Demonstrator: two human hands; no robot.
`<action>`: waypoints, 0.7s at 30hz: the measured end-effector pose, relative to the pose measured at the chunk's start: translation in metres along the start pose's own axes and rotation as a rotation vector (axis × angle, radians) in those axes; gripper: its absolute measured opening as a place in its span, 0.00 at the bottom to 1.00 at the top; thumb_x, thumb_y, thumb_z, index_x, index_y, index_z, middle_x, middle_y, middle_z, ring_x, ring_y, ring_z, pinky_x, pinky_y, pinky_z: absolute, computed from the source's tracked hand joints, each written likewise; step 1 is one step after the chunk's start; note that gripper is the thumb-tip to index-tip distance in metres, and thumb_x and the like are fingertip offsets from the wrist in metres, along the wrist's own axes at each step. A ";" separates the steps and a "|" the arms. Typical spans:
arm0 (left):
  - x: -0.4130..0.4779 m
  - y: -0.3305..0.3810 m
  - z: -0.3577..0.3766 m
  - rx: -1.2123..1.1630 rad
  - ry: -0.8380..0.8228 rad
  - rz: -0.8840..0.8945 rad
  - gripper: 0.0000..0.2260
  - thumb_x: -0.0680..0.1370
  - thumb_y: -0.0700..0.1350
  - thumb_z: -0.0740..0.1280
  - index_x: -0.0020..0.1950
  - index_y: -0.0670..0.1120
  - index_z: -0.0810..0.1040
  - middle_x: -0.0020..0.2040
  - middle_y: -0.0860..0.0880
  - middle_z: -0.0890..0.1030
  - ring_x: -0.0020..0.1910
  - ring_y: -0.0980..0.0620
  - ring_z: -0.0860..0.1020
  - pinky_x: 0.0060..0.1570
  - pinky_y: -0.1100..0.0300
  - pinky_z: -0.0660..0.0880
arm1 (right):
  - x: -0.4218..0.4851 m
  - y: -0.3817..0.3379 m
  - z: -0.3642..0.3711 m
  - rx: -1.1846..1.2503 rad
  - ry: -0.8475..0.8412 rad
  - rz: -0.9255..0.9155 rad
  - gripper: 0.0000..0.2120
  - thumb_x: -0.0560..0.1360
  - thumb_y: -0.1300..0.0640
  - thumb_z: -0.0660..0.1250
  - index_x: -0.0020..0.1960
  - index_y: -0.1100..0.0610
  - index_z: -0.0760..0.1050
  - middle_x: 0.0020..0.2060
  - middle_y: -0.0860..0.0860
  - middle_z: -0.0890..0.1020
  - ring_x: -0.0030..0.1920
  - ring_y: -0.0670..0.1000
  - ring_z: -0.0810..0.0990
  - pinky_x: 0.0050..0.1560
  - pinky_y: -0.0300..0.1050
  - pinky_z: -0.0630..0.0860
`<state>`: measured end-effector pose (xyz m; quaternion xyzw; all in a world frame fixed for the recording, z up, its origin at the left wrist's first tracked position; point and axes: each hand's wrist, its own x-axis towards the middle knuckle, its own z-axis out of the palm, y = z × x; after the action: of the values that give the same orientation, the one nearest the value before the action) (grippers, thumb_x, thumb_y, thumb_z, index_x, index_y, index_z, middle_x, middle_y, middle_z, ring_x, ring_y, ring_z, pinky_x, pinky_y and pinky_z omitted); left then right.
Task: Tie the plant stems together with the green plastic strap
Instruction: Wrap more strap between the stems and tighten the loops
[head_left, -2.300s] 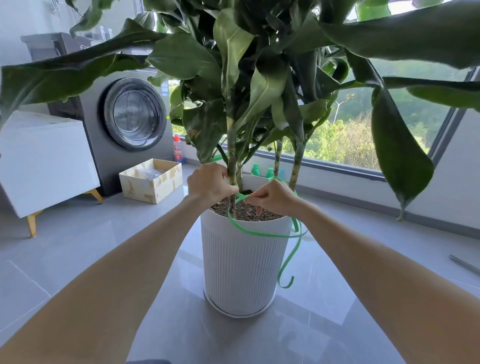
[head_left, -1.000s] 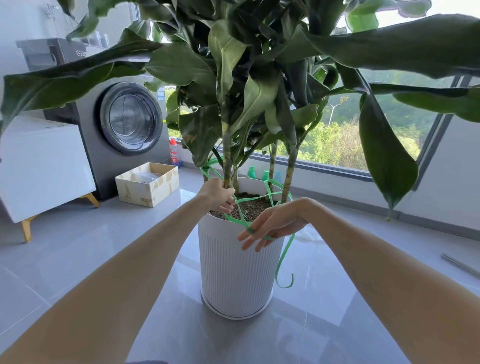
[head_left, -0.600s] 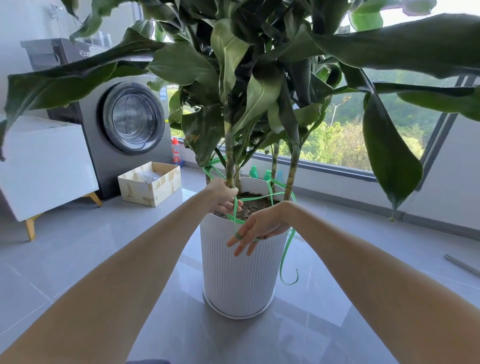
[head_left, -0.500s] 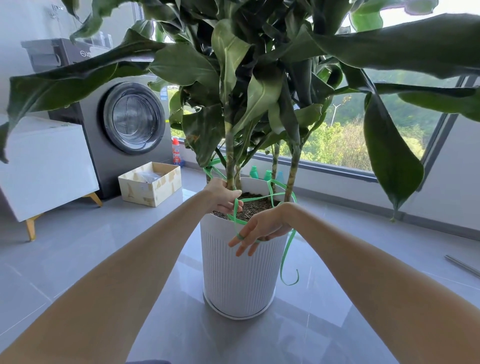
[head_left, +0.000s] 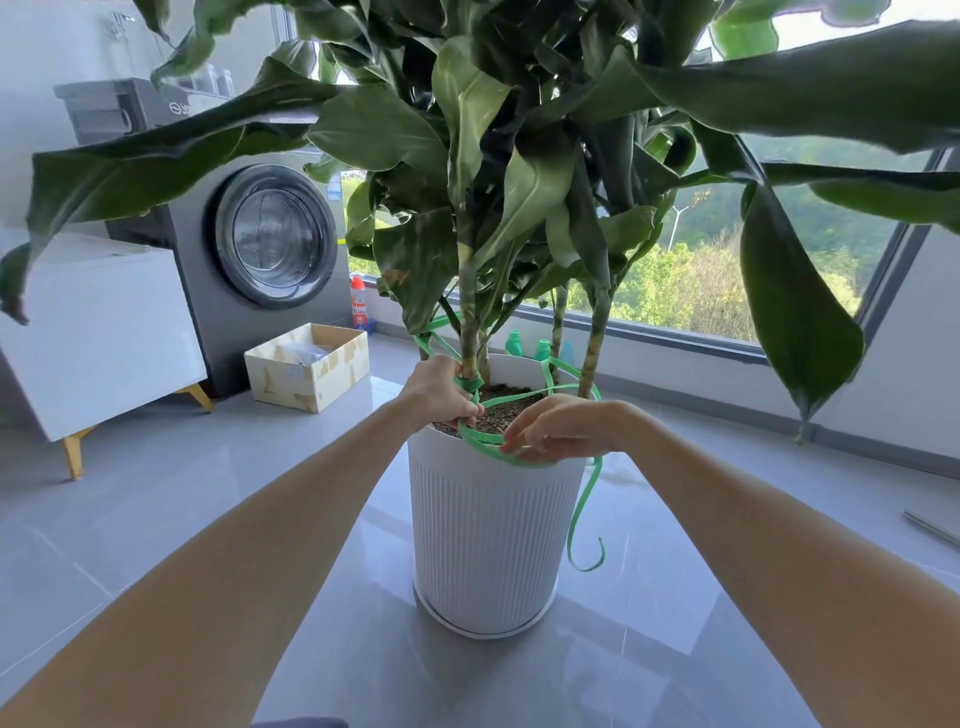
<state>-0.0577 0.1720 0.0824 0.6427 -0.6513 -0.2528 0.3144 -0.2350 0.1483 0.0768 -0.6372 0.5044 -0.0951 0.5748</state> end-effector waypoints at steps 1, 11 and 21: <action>-0.001 0.000 0.000 0.036 0.013 0.016 0.19 0.69 0.41 0.76 0.57 0.37 0.77 0.46 0.42 0.84 0.46 0.48 0.83 0.51 0.50 0.79 | -0.001 -0.002 0.000 0.065 0.063 -0.032 0.15 0.72 0.76 0.55 0.51 0.64 0.75 0.45 0.55 0.83 0.41 0.50 0.82 0.39 0.38 0.80; -0.009 -0.005 -0.003 0.138 0.102 0.148 0.24 0.72 0.41 0.74 0.65 0.41 0.69 0.45 0.44 0.84 0.38 0.53 0.79 0.42 0.61 0.74 | 0.023 -0.017 0.010 -0.181 0.749 -0.534 0.04 0.69 0.57 0.75 0.40 0.52 0.81 0.37 0.48 0.83 0.39 0.48 0.83 0.44 0.44 0.80; -0.013 -0.008 -0.008 0.243 0.190 0.177 0.11 0.71 0.42 0.74 0.50 0.38 0.79 0.46 0.44 0.83 0.44 0.46 0.82 0.44 0.56 0.77 | 0.032 -0.017 0.020 -0.380 0.800 -0.640 0.05 0.70 0.57 0.74 0.44 0.58 0.83 0.37 0.50 0.83 0.38 0.44 0.80 0.42 0.35 0.76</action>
<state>-0.0468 0.1856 0.0814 0.6371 -0.6985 -0.0815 0.3155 -0.1970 0.1342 0.0698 -0.7658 0.4728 -0.4073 0.1551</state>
